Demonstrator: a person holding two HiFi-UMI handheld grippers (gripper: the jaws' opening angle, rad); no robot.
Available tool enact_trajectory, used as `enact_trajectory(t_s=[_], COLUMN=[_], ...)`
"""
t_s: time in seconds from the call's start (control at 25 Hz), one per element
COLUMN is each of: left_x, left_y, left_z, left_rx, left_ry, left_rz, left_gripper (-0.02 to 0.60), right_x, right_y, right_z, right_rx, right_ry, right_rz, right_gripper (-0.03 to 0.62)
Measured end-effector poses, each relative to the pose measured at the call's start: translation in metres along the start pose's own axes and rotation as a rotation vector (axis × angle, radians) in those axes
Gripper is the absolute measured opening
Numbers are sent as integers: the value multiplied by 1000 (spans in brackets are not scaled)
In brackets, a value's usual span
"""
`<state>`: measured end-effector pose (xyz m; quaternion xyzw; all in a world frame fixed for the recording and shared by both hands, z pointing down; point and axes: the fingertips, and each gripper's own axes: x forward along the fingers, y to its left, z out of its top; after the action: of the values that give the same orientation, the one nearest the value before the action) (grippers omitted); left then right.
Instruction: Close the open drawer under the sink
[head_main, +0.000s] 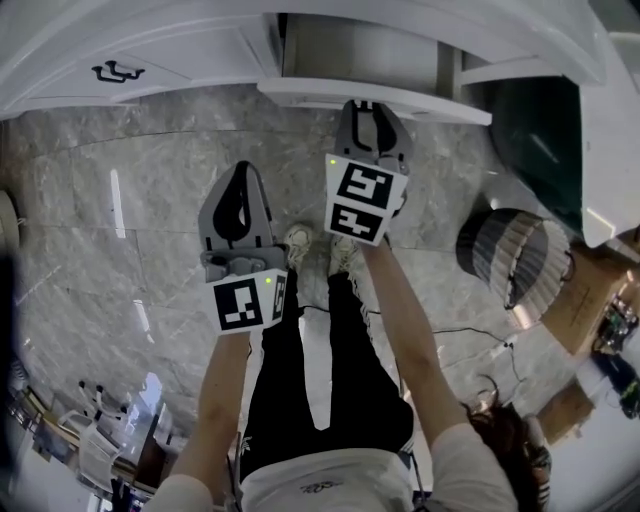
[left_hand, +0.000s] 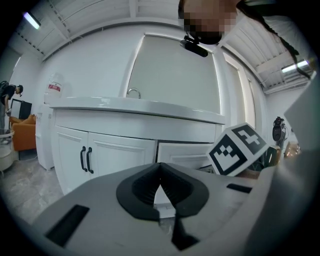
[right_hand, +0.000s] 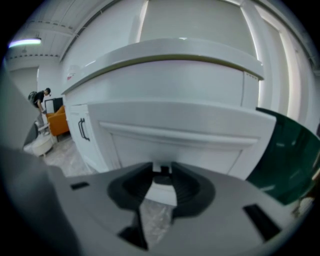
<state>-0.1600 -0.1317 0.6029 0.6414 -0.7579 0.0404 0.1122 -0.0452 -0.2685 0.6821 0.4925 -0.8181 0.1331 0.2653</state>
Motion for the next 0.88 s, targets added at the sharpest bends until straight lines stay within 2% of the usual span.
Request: enact_trajectory(t_s=[0.12, 0.24, 0.36, 0.56, 0.88], left_x=[4, 0, 2, 1, -3], left_y=[10, 35, 52, 54, 55], left_z=[0, 7, 13, 15, 15], left_rx=[60, 26, 45, 47, 34], left_ry=[4, -3, -17, -17, -4], left_rz=[11, 57, 79, 87, 89], left_gripper=[20, 20, 20, 20, 20], right_x=[24, 27, 28, 46, 65], right_y=[0, 1, 2, -6, -12], right_z=[31, 32, 33, 34, 38], right_rx=[6, -44, -56, -47, -37], right_ry=[-16, -11, -18, 2, 31], right_rz=[-9, -29, -31, -3, -14], right_gripper=[138, 138, 138, 138, 138])
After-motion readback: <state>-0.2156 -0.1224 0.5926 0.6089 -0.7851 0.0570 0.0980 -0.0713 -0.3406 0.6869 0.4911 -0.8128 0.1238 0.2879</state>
